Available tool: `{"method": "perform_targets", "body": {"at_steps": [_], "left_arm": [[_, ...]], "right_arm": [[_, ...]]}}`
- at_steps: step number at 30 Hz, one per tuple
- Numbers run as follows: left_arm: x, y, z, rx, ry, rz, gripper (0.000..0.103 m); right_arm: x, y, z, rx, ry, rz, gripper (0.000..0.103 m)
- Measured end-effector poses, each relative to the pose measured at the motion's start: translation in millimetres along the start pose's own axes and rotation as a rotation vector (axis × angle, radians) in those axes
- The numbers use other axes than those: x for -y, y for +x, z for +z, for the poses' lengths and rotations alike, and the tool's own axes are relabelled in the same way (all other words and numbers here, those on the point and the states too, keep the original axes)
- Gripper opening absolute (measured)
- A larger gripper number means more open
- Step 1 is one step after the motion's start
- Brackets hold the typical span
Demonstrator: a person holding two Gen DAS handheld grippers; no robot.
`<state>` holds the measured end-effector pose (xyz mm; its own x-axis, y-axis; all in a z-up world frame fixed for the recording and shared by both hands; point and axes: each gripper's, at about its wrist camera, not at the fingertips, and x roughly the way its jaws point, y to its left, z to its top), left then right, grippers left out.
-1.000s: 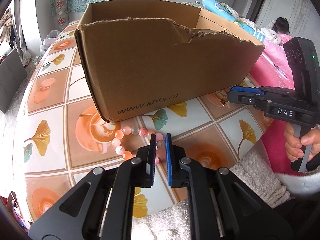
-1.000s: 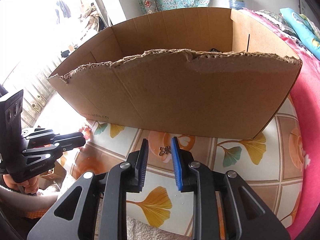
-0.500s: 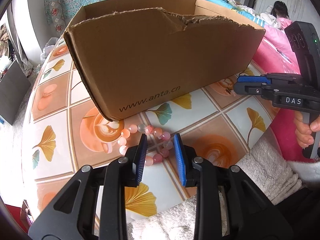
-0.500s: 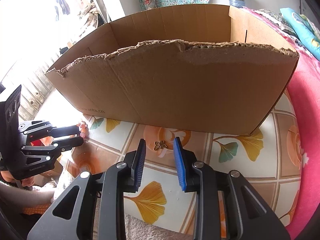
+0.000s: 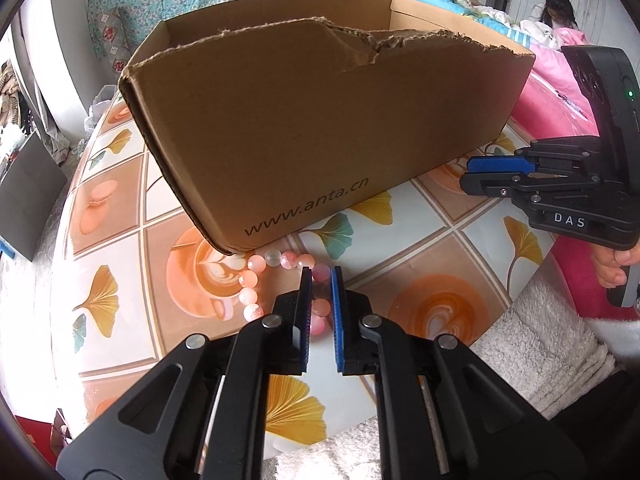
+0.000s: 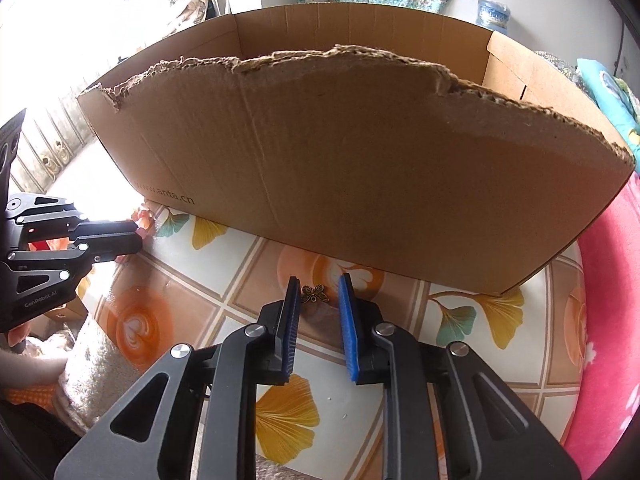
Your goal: Organize jewelry
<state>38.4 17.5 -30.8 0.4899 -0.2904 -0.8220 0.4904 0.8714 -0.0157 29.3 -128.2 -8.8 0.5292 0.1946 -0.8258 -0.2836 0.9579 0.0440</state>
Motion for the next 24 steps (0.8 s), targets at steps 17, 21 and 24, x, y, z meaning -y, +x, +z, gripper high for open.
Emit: {"method": "perform_targets", "body": {"at_steps": [17, 21, 24], "left_arm": [[-1.5, -7.0, -1.2, 0.028, -0.008, -0.001, 0.008], [-11.5, -26.3, -2.2, 0.087, -0.058, -0.033, 0.008], [-24.2, -46.4, -3.0, 0.136, -0.111, -0.089, 0.008]], "right_arm": [[13.6, -11.7, 0.3, 0.012, 0.041, 0.013, 0.013], [16.4, -30.6, 0.6, 0.048, 0.044, 0.025, 0.013], [18.6, -48.3, 1.3, 0.082, 0.051, 0.051, 0.013]]}}
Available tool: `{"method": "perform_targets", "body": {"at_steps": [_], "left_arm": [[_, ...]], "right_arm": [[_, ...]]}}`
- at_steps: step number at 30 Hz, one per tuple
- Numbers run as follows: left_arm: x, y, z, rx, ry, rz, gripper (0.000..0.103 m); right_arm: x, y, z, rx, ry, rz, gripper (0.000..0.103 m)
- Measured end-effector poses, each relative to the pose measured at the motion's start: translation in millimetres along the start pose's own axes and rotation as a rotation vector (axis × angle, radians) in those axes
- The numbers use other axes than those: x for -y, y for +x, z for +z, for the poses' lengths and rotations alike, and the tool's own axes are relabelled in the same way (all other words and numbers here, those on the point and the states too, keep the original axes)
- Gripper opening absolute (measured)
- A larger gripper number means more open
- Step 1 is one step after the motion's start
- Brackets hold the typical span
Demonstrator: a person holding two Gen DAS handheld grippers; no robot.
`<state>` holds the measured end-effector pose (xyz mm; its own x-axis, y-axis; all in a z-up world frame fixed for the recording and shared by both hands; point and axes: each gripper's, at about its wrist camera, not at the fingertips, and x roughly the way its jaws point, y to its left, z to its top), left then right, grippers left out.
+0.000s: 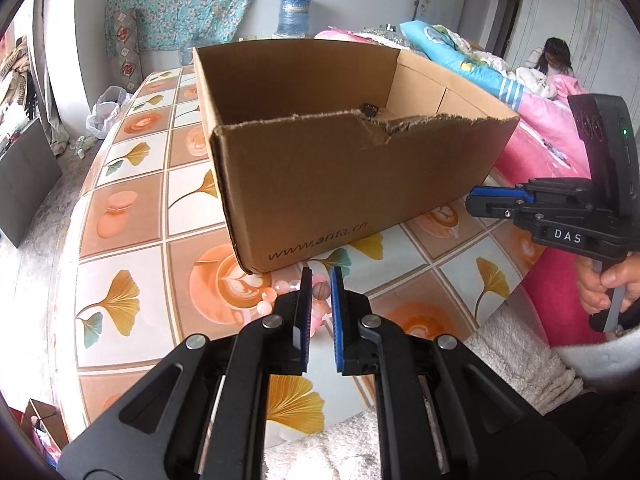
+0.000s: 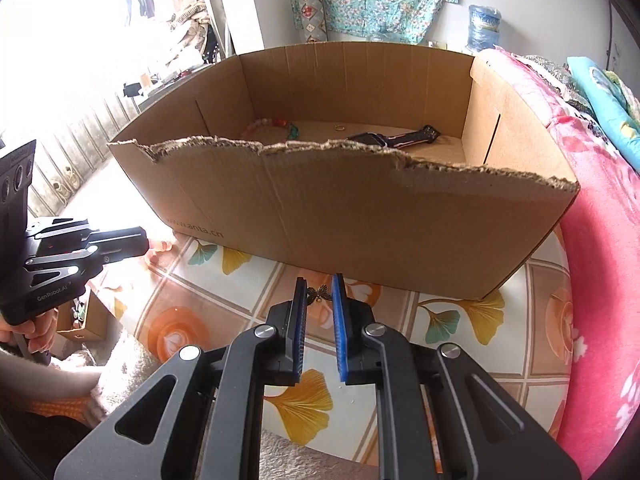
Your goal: Organize jewelry
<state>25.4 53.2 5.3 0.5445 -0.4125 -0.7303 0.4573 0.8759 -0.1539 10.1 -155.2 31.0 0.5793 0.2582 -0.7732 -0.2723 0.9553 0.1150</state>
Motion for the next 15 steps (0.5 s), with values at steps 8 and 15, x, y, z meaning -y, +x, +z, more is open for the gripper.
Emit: {"method": "perform_targets", "body": {"at_steps": [8, 15], "left_arm": [[-19.2, -58.2, 22.2, 0.139, -0.131, -0.218, 0.008], [0.0, -100.0, 68.6, 0.255, -0.020, -0.316, 0.008]], "right_arm": [[-6.7, -53.2, 27.9, 0.130, -0.010, 0.076, 0.013], [-1.2, -88.4, 77.1, 0.263, -0.025, 0.122, 0.013]]}}
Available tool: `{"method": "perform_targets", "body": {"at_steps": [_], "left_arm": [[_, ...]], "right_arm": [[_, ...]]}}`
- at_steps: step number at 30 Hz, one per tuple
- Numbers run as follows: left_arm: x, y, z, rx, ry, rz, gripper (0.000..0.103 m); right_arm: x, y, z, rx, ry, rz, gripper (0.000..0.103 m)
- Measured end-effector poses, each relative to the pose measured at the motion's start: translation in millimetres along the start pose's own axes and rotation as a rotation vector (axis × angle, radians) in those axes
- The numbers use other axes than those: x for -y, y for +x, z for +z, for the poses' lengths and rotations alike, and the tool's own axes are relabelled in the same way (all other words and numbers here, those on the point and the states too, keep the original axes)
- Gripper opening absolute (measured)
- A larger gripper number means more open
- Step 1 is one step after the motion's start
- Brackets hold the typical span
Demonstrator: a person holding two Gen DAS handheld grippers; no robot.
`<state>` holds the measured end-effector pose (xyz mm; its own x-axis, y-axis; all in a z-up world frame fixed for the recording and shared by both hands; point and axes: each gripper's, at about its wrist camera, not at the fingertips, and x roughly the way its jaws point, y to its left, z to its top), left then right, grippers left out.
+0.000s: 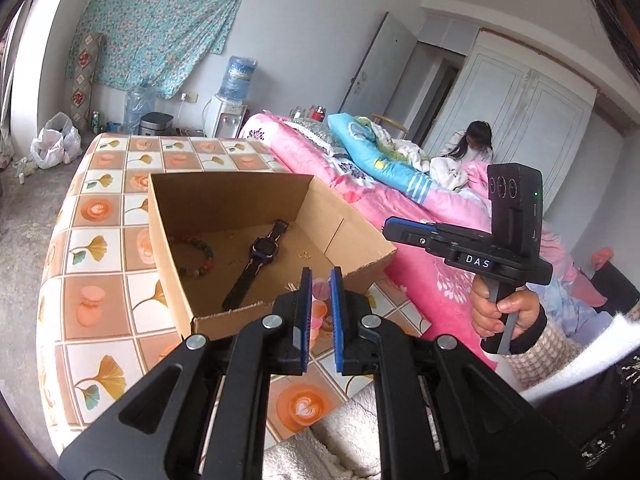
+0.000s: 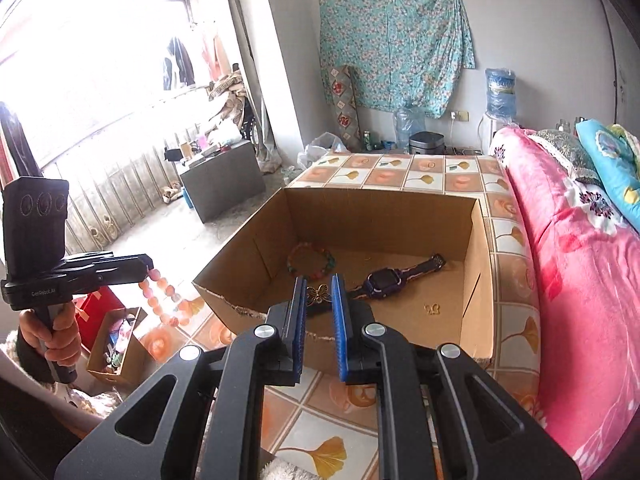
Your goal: Organize jewelry
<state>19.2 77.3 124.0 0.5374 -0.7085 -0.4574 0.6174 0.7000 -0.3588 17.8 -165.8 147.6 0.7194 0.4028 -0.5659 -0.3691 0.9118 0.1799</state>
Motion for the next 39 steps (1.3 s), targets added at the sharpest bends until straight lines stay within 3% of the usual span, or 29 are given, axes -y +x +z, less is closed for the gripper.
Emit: {"method": "perform_targets", "body": {"at_steps": [3, 6, 11, 14, 17, 19, 23, 28, 32, 36, 39], "left_arm": [[-0.9, 10.5, 25.7, -0.001, 0.046, 0.019, 0.008], [-4.9, 38.3, 48.3, -0.060, 0.086, 0.069, 0.008], [-30.3, 108.9, 58.8, -0.280, 0.155, 0.228, 0.008], [-54.1, 148.4, 48.9, -0.430, 0.148, 0.285, 0.008], [-68.4, 169.1, 39.7, -0.513, 0.162, 0.354, 0.009], [-68.2, 171.8, 40.0, -0.516, 0.194, 0.374, 0.009], [-67.9, 169.1, 43.6, -0.504, 0.168, 0.354, 0.009], [-65.5, 146.9, 49.8, -0.407, 0.113, 0.317, 0.011], [-59.9, 114.2, 51.4, -0.272, 0.081, 0.311, 0.032], [-61.8, 91.1, 45.0, -0.201, 0.023, 0.343, 0.059], [-66.4, 75.3, 38.1, -0.159, -0.039, 0.335, 0.066]], "right_arm": [[11.9, 8.7, 19.9, 0.006, 0.003, -0.009, 0.013], [26.9, 23.4, 32.7, -0.012, 0.009, -0.024, 0.013], [49.4, 55.7, 39.2, -0.067, 0.049, -0.028, 0.013], [59.1, 70.7, 40.9, -0.097, 0.074, -0.016, 0.013], [65.1, 77.7, 43.4, -0.117, 0.085, -0.004, 0.013], [68.2, 80.3, 45.5, -0.126, 0.089, 0.005, 0.013], [78.4, 91.3, 49.8, -0.169, 0.109, 0.035, 0.013], [78.6, 119.9, 48.1, -0.314, 0.137, 0.132, 0.013], [62.9, 161.3, 37.9, -0.502, 0.108, 0.171, 0.013], [47.6, 200.4, 25.1, -0.664, 0.093, 0.187, 0.013], [44.9, 211.7, 20.2, -0.708, 0.130, 0.183, 0.014]]}}
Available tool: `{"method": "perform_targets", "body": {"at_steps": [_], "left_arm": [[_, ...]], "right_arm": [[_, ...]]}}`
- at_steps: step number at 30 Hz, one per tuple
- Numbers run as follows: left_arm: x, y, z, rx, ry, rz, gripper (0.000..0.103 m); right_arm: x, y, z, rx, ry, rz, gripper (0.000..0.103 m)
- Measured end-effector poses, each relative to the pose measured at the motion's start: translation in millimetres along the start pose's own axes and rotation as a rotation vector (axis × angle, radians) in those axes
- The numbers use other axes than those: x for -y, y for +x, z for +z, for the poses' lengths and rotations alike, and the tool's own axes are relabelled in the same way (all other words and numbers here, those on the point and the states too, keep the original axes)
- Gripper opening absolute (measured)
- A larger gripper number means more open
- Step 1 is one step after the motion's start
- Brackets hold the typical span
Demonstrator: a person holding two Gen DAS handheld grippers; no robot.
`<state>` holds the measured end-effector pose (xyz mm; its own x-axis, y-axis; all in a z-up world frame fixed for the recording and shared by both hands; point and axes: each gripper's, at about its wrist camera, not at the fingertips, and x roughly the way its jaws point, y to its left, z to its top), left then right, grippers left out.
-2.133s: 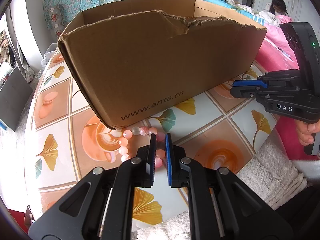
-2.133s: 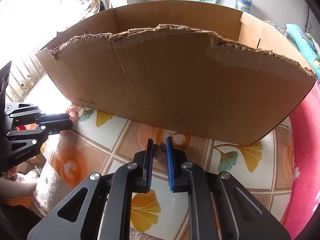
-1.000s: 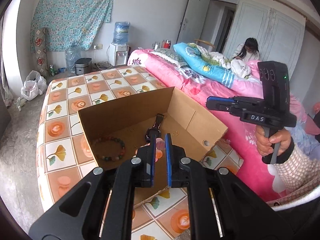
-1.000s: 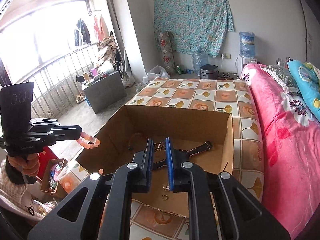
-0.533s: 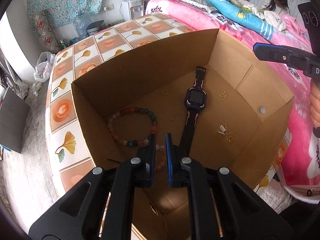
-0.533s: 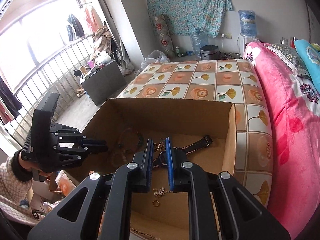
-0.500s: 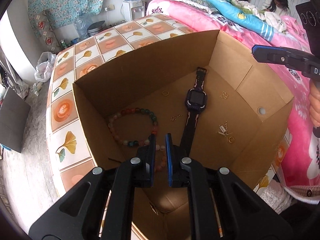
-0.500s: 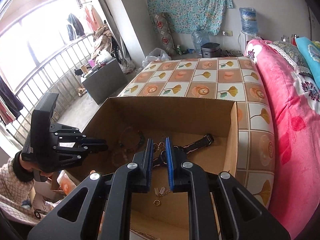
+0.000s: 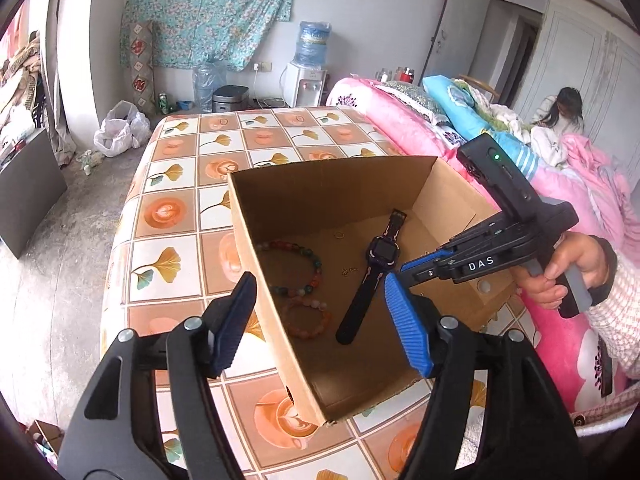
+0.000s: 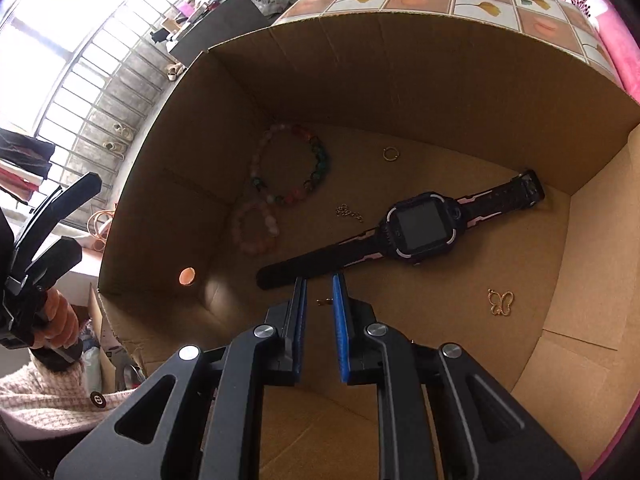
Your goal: Organize jewelry
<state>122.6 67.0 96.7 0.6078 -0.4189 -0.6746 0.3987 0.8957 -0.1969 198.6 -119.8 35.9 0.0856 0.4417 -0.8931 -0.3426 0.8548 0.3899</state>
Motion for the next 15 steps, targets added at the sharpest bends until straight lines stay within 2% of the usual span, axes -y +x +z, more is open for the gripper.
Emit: {"method": "perform_targets", "body": {"at_steps": [4, 7, 9, 12, 15], "left_arm": [[-9.9, -9.9, -8.2, 0.022, -0.060, -0.018, 0.070], [-13.5, -11.6, -11.9, 0.029, -0.075, -0.020, 0.072], [-15.8, -13.2, -13.3, 0.035, -0.092, -0.028, 0.074], [-22.8, -14.4, -19.6, 0.036, -0.145, -0.059, 0.080], [-27.7, -5.3, -26.6, -0.007, -0.207, -0.082, 0.082]], "right_arm": [[0.9, -14.6, -7.1, 0.075, 0.039, 0.042, 0.016], [0.8, -44.9, -18.8, 0.193, 0.062, 0.023, 0.016], [1.9, -78.7, -32.0, 0.311, 0.077, -0.014, 0.018], [9.4, -128.5, -63.4, 0.502, 0.133, -0.084, 0.036], [29.6, -153.9, -92.6, 0.591, 0.234, -0.212, 0.040]]}}
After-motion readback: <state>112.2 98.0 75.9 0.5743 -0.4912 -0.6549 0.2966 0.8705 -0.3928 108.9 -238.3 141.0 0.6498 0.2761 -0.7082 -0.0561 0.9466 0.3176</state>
